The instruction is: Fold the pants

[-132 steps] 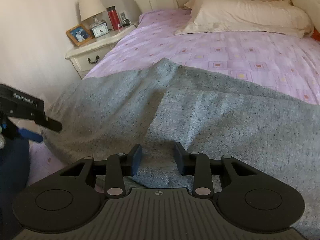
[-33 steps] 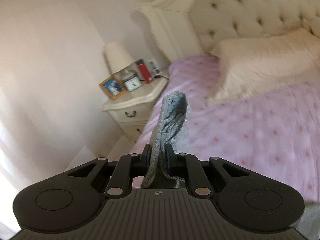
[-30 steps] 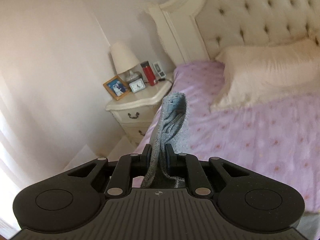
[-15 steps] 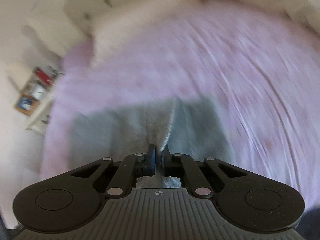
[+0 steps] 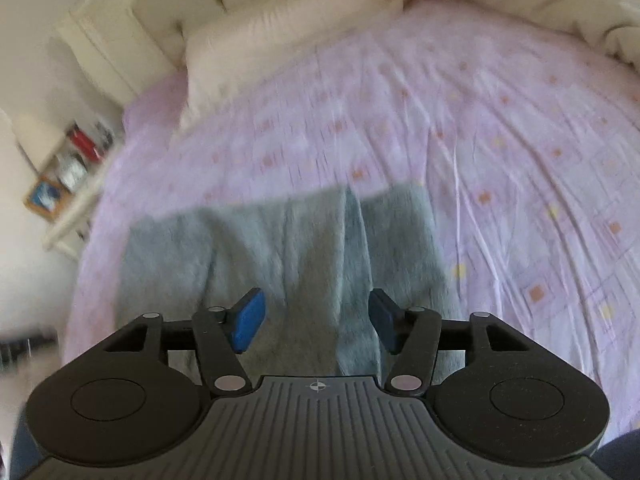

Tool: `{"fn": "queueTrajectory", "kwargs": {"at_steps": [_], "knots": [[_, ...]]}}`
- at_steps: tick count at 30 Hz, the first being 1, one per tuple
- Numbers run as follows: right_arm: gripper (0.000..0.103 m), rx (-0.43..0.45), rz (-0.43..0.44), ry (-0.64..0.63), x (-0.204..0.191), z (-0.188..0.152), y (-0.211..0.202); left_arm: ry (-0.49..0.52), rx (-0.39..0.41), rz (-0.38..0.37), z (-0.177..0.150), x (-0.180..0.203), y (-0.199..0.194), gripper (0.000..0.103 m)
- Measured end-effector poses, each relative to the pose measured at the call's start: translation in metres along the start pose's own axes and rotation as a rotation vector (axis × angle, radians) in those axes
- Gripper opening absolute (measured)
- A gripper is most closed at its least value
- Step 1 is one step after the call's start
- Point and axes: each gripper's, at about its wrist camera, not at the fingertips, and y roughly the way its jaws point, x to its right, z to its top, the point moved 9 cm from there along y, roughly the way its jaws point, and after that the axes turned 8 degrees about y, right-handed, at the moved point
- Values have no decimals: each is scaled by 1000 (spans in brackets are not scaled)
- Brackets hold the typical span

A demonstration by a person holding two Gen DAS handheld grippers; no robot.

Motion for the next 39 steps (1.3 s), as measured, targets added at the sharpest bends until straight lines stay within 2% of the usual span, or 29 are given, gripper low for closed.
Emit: {"fn": "queueTrajectory", "kwargs": {"at_steps": [3, 10, 13, 15, 16, 20, 25, 27, 28, 31, 39], "knots": [[58, -28, -9, -9, -1, -4, 6, 3, -4, -17, 24, 5, 24, 50], [63, -81, 17, 73, 11, -5, 15, 61, 13, -16, 63, 32, 79, 51], [64, -82, 21, 71, 8, -6, 19, 62, -54, 32, 71, 34, 114, 53], [65, -85, 26, 71, 8, -6, 18, 40, -104, 24, 71, 33, 138, 58], [66, -87, 29, 73, 8, -6, 19, 9, -101, 8, 73, 31, 144, 63], [69, -93, 38, 77, 9, -5, 20, -36, -107, -15, 79, 24, 132, 62], [70, -105, 34, 67, 8, -5, 21, -64, -62, -5, 72, 10, 93, 60], [45, -118, 38, 44, 4, -4, 21, -63, -65, -11, 61, 7, 81, 60], [25, -124, 62, 39, 0, -5, 20, -61, -73, -10, 58, 5, 80, 60], [16, -75, 43, -36, -11, -5, 10, -48, -115, 14, 37, 2, 69, 60], [14, 22, 60, -87, -33, 4, -25, -5, -122, 18, 22, 12, 48, 60]]}}
